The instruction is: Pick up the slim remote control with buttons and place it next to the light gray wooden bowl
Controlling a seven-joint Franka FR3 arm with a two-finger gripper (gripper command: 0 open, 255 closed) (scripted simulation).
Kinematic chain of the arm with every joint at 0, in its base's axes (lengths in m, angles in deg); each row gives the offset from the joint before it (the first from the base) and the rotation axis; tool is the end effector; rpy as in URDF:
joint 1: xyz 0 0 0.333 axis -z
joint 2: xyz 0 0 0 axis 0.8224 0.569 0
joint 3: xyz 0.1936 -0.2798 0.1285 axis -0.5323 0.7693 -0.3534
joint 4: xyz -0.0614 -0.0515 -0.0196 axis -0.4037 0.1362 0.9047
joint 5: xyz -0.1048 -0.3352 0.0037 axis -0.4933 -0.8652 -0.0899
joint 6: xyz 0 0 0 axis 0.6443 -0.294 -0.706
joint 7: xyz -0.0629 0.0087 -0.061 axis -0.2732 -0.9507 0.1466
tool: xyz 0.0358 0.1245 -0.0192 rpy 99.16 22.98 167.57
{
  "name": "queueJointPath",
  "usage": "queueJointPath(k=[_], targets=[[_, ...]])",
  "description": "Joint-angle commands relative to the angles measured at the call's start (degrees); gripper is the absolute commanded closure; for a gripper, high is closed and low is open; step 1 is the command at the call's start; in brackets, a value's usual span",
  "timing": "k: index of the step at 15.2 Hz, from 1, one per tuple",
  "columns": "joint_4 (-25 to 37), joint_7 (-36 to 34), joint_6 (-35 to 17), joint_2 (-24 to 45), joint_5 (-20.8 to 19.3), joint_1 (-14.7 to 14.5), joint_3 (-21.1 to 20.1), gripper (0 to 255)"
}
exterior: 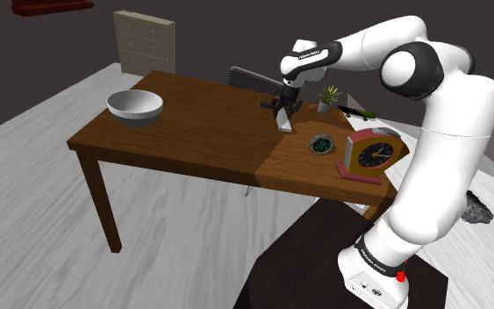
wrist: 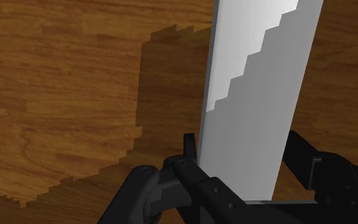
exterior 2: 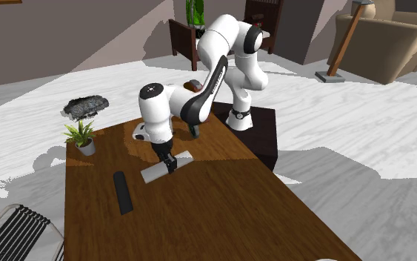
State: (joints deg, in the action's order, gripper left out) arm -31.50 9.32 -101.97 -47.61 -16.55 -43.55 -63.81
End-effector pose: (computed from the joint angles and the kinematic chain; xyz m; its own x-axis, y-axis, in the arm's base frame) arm 0.5885 -0.2326 0.4057 0.8073 -0.5900 0.0089 -0.5901 -0.8071 0.0184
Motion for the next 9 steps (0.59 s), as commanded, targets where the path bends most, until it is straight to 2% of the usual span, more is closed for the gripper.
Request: queueJointPath(k=[1,9], targets=[[0.78,-0.06,1.21,-0.45,-0.12,-0.01,0.06,255],[4.12,-0.31,6.59,-2.51,-0.63,-0.11,0.27,255]])
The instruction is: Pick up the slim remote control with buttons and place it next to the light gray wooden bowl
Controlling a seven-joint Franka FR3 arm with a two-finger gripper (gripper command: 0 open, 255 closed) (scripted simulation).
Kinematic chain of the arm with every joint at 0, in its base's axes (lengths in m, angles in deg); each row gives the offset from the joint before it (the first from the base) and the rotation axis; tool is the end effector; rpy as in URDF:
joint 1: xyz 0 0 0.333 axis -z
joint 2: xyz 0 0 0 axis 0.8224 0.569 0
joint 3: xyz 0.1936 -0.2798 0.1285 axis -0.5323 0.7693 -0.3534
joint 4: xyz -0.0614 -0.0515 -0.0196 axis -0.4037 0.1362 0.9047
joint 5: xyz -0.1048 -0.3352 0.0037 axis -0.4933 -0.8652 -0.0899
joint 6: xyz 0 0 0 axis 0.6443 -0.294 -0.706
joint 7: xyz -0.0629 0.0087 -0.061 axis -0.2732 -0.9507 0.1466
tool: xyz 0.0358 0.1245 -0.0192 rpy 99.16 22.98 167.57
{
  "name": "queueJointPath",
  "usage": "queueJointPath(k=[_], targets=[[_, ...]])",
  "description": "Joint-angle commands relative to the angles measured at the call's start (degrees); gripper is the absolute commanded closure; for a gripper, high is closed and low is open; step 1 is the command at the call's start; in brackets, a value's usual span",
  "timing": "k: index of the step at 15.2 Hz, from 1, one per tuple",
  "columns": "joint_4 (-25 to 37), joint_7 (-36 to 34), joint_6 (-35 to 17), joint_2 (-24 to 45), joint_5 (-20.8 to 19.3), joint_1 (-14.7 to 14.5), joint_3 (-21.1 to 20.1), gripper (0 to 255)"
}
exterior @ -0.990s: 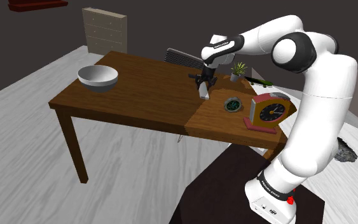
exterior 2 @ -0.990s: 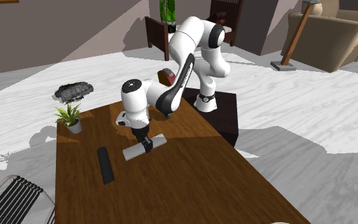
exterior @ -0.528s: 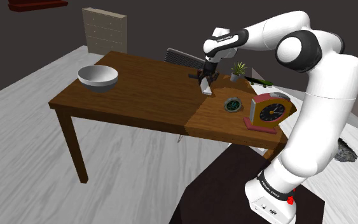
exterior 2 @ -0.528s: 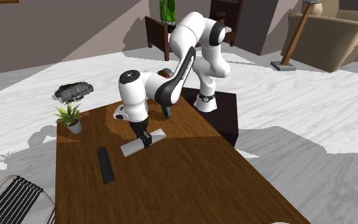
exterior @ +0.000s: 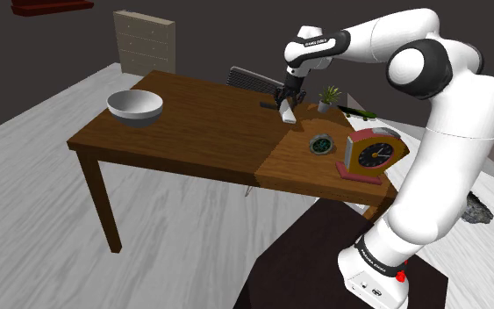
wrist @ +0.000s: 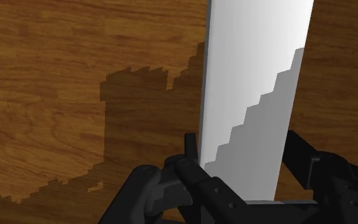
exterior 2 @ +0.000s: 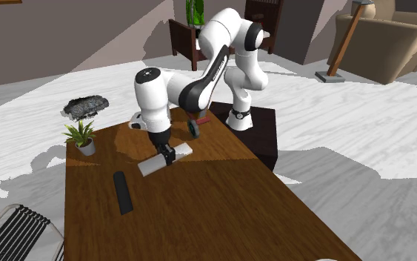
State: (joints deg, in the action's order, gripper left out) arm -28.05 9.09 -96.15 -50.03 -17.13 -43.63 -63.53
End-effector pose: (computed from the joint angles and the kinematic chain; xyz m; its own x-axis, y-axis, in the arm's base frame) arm 0.5842 -0.2323 0.4489 0.8072 -0.5902 0.0090 -0.5903 -0.8070 0.0182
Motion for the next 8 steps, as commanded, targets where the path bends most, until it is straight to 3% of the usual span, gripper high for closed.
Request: queueJointPath(k=[1,8], targets=[[1.15,-0.11,1.45,-0.3,-0.1,-0.04,0.02,255],[4.98,-0.25,6.39,-1.44,-0.39,-0.04,0.15,255]])
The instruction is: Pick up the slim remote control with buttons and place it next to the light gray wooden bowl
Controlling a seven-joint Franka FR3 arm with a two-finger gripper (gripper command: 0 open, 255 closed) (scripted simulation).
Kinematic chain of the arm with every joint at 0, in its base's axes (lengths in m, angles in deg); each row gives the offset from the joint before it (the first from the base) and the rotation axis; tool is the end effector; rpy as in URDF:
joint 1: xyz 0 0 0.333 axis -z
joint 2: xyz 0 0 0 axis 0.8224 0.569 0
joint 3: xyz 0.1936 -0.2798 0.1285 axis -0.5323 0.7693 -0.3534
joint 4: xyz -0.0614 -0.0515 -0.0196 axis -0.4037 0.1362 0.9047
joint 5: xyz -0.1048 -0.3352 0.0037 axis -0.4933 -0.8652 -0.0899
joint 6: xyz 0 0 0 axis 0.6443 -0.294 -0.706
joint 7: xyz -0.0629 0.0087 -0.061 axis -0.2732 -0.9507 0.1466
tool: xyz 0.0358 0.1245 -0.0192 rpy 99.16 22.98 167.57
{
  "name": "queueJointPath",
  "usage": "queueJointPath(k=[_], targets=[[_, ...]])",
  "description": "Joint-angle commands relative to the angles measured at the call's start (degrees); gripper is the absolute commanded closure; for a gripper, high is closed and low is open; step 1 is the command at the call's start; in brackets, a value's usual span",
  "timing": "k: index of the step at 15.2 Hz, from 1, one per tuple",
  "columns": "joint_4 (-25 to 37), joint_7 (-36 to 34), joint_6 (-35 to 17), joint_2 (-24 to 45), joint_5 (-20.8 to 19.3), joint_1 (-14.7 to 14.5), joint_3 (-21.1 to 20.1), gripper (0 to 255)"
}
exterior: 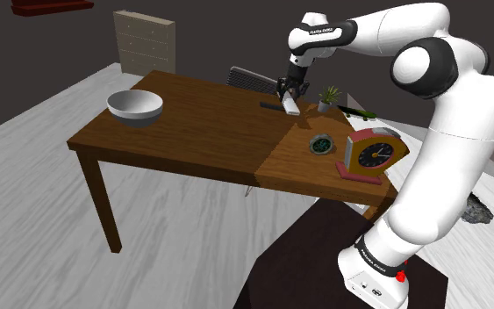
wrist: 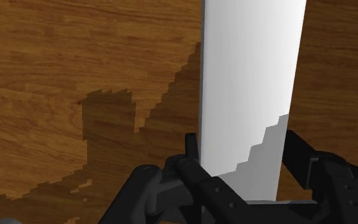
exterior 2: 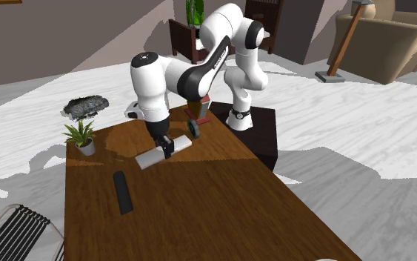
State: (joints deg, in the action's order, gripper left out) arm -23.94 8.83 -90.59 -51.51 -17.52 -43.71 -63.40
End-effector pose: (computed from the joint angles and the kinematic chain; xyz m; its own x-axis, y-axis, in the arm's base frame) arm 0.5817 -0.2308 0.4875 0.8072 -0.5902 0.0090 -0.5902 -0.8070 0.0184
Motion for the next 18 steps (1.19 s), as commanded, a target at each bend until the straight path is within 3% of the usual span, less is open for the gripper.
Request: queueJointPath(k=[1,6,18], targets=[[1.48,0.01,1.56,-0.08,-0.03,0.05,0.03,255],[4.76,-0.03,5.21,-0.46,-0.13,0.11,0.1,255],[2.15,-15.15,4.76,-2.58,-1.97,-9.73,-5.02,255]])
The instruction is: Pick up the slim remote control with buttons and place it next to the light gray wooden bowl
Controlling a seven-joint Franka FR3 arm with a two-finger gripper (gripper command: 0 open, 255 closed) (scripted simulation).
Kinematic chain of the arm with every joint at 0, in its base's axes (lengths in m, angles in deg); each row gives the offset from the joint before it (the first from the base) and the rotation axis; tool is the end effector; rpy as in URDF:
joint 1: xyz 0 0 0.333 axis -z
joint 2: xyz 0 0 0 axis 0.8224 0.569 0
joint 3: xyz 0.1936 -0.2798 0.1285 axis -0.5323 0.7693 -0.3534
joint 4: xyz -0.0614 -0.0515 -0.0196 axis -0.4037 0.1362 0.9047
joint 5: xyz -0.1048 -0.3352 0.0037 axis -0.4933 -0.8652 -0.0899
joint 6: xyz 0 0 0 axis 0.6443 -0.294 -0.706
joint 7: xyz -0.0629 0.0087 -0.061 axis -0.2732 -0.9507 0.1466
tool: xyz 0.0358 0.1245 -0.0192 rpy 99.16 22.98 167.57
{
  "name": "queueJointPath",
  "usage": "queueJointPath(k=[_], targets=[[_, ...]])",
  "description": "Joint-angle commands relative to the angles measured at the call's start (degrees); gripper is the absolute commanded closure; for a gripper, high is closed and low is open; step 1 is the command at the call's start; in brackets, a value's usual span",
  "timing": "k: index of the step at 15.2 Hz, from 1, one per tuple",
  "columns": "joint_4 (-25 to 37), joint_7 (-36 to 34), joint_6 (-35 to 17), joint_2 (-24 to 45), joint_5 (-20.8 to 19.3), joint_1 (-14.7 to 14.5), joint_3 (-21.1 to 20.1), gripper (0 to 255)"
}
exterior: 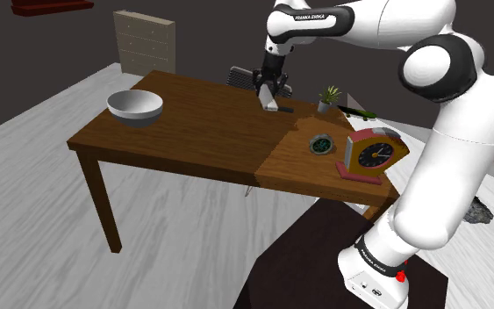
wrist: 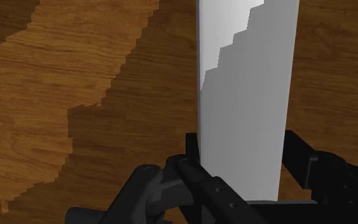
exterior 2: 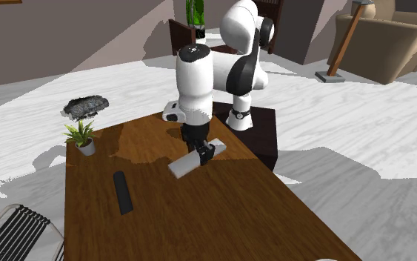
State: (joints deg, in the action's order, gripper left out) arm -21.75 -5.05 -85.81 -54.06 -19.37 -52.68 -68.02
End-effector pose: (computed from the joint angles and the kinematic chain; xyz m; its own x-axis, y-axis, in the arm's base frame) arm 0.6063 -0.0951 0.5222 0.8081 -0.5890 0.0084 -0.5890 -0.8079 0.0185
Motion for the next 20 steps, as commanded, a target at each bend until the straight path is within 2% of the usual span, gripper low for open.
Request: queueJointPath(k=[1,11,16,20], targets=[[0.24,-2.5,0.09,0.15,-0.22,-1.54,-0.85,255],[7.42,-14.44,2.59,4.98,-1.12,-9.23,-4.97,255],[14.56,-20.01,5.11,9.69,-1.65,-13.09,-6.69,255],[22.77,-24.19,8.16,14.93,-2.12,-16.27,-7.79,255]])
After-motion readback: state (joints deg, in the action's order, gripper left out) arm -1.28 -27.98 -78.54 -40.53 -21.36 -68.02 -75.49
